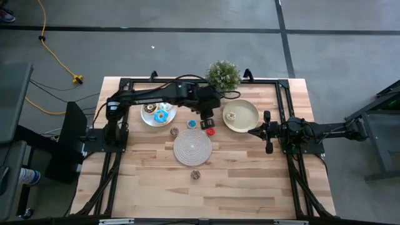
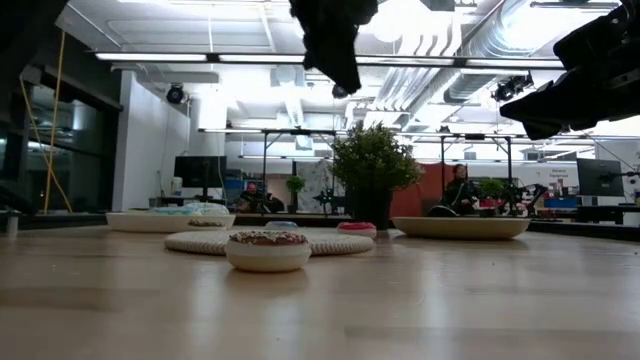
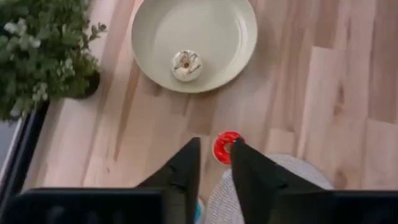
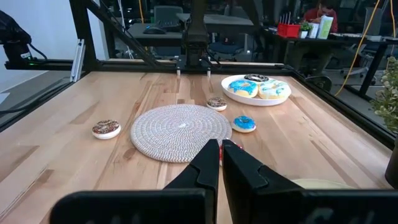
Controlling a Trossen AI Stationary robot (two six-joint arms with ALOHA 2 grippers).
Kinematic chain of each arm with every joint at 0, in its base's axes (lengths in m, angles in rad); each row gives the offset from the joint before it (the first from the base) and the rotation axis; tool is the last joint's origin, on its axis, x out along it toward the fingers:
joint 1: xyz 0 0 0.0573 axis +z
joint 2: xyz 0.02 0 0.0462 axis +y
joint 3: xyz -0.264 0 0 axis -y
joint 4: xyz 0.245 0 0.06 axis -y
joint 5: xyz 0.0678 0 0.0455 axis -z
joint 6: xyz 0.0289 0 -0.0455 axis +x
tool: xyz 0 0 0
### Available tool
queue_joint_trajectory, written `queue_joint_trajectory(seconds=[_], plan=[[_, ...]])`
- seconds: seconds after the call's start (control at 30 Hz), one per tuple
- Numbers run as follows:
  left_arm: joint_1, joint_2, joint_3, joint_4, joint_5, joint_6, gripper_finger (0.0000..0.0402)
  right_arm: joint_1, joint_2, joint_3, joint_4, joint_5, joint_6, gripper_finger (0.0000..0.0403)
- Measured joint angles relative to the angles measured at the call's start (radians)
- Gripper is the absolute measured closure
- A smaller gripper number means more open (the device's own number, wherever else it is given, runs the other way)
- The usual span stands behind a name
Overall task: Pick & Place donuts
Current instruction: Put the small bottom brown donut on the brown plate
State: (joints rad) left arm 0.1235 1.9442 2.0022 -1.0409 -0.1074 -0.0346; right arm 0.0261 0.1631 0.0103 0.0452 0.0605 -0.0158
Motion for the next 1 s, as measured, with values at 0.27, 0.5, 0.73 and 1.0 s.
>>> queue_joint_trajectory(seconds=[0.27, 0.5, 0.73, 1.0], plan=[[-0.046, -0.231, -0.323, 0.188, 0.023, -0.094, 0.0394, 0.000, 0.000, 0.000, -0.002, 0.000, 0.000, 0.0391], [-0.095, -0.478, -0.747, 0.555, 0.041, -0.137, 0.0401, 0.000, 0.000, 0.000, -0.002, 0.000, 0.000, 0.0391], [-0.097, -0.690, -1.099, 0.974, 0.127, -0.124, 0.0401, 0.000, 0.000, 0.000, -0.002, 0.000, 0.000, 0.0391], [-0.068, -0.942, -1.336, 1.099, 0.174, -0.040, 0.0401, 0.000, 0.000, 0.000, -0.002, 0.000, 0.000, 0.0391]])
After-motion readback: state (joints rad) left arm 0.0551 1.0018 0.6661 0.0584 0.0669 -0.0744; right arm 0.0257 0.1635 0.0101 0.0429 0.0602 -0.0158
